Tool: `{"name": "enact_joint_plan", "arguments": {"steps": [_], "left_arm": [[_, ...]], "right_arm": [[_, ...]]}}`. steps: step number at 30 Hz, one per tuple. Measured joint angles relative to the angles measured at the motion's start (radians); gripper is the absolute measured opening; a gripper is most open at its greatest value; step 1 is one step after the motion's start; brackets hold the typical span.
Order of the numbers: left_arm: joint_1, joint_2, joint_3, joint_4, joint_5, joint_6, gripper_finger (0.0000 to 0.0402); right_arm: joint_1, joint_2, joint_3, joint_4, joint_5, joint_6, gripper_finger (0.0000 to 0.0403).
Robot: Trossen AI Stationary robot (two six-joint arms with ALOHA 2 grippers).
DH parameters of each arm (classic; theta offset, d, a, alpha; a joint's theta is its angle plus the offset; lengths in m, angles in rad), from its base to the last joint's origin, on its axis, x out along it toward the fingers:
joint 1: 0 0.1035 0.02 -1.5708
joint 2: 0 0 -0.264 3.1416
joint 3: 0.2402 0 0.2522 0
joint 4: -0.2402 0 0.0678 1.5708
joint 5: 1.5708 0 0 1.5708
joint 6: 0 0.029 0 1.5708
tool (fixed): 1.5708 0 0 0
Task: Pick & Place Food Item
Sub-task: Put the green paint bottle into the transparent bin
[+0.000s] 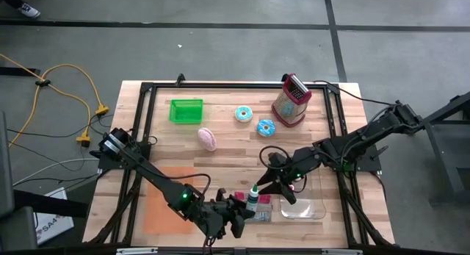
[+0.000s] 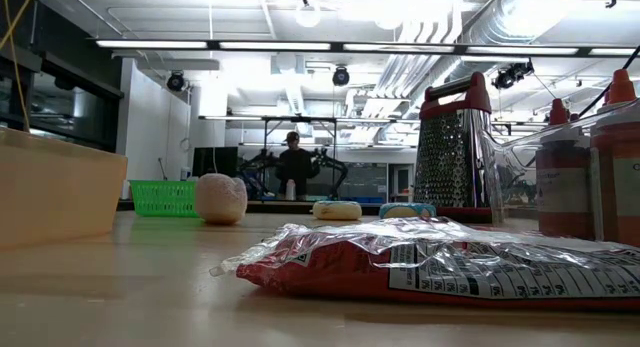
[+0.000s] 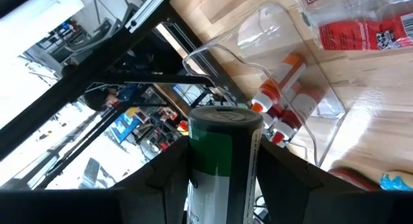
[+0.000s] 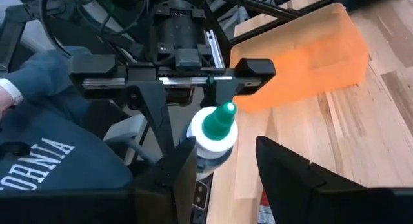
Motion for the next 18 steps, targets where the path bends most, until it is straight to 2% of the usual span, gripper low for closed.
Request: {"name": "enact_joint_plan", "arguments": {"steps": [18], "left_arm": [[0.022, 0.0, 0.0, 0.011, 0.008, -0.002, 0.0154]], "right_arm": [[-0.001, 0.0, 0.0, 0.037, -0.022, -0.012, 0.0149]]}}
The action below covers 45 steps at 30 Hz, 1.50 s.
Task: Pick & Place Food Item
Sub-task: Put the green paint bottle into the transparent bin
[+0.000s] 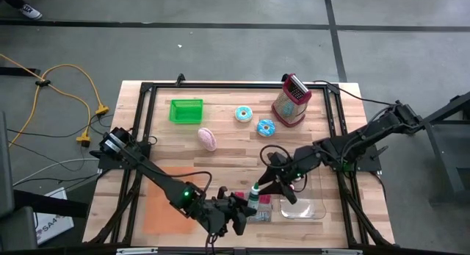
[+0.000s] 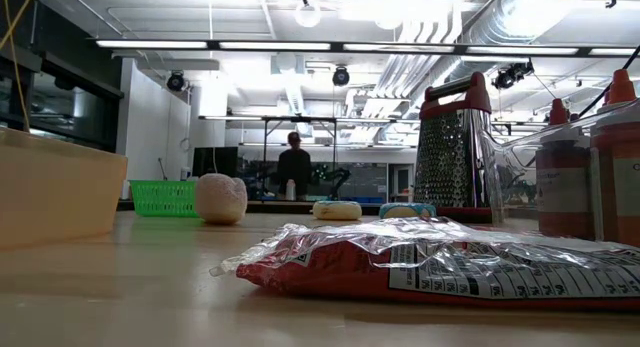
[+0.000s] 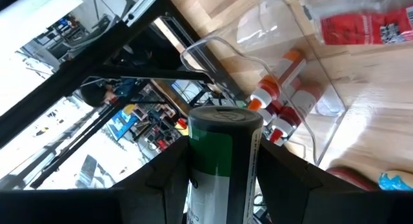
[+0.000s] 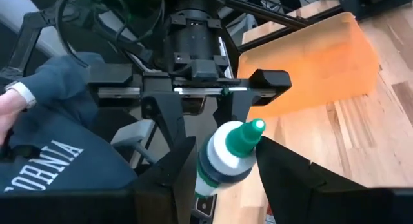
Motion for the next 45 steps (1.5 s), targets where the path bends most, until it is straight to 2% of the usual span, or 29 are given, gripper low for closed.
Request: {"name": "enact_joint_plan", "arguments": {"steps": [18, 29, 39, 45], "left_arm": [[0.013, 0.0, 0.0, 0.048, 0.02, 0.078, 0.0154], [0.013, 0.0, 0.0, 0.049, 0.026, 0.074, 0.0154], [0.013, 0.0, 0.0, 0.049, 0.026, 0.074, 0.0154], [0.013, 0.0, 0.0, 0.049, 0.026, 0.082, 0.0154]], "right_arm": [[0.0, 0.0, 0.0, 0.0, -0.007, -0.015, 0.0149], [0.0, 0.0, 0.0, 0.0, -0.016, -0.016, 0.0148], [0.0, 0.0, 0.0, 0.0, -0.029, -0.013, 0.0105], [0.0, 0.0, 0.0, 0.003, -0.028, -0.013, 0.0106]]}}
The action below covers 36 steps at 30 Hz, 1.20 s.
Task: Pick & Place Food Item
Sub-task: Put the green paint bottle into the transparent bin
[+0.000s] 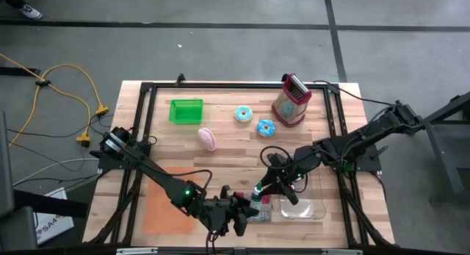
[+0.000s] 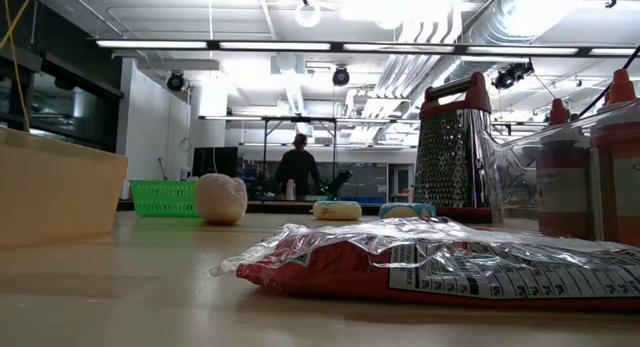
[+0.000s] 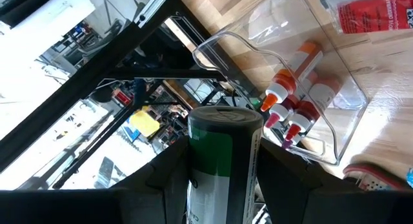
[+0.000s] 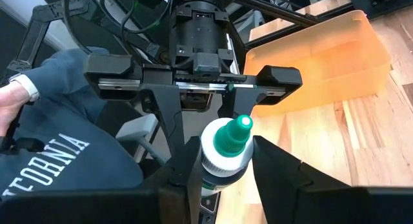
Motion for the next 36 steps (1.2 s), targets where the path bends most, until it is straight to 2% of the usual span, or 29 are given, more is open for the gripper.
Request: {"name": "enact_joint_plan", "arguments": {"steps": [28, 36], "left_arm": [[0.0, 0.0, 0.0, 0.001, -0.001, -0.05, 0.0155], [0.001, 0.0, 0.0, -0.001, 0.014, -0.068, 0.019]], "right_arm": [[0.0, 0.0, 0.0, 0.003, -0.002, 0.027, 0.0094], [0.0, 0.0, 0.0, 0.003, 0.0, 0.028, 0.0094]]}}
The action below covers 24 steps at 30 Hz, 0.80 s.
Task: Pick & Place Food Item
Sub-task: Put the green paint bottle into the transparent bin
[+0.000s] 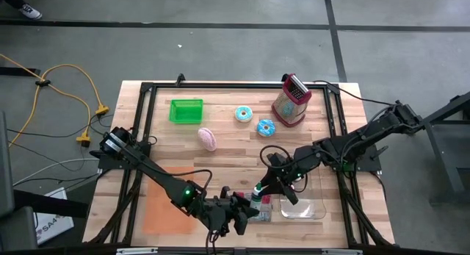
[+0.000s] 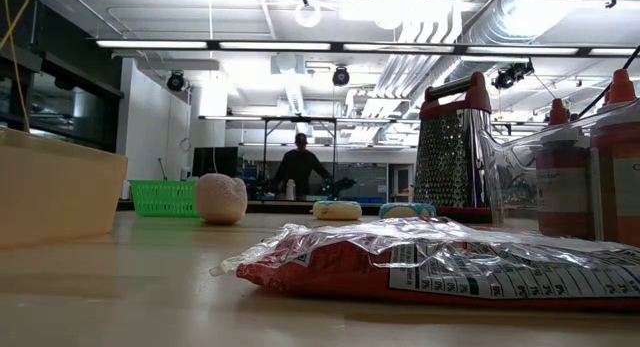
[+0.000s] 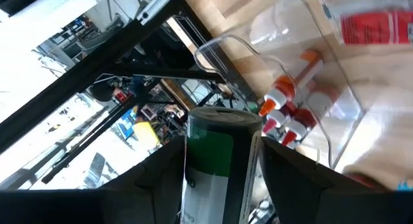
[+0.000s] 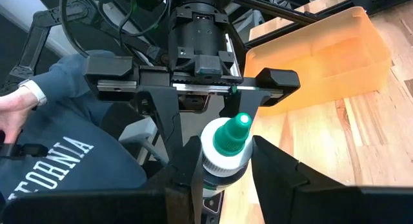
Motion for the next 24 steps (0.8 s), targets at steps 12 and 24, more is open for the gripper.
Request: {"name": "enact_joint_plan", "arguments": {"steps": [12, 24], "left_arm": [[-0.005, 0.0, 0.0, 0.0, 0.012, 0.0, 0.0209], [-0.005, 0.0, 0.0, 0.009, 0.015, 0.002, 0.021]], "right_arm": [[0.0, 0.0, 0.0, 0.0, -0.021, 0.002, 0.0093], [0.001, 0.0, 0.0, -0.029, -0.05, 0.044, 0.0093]]}}
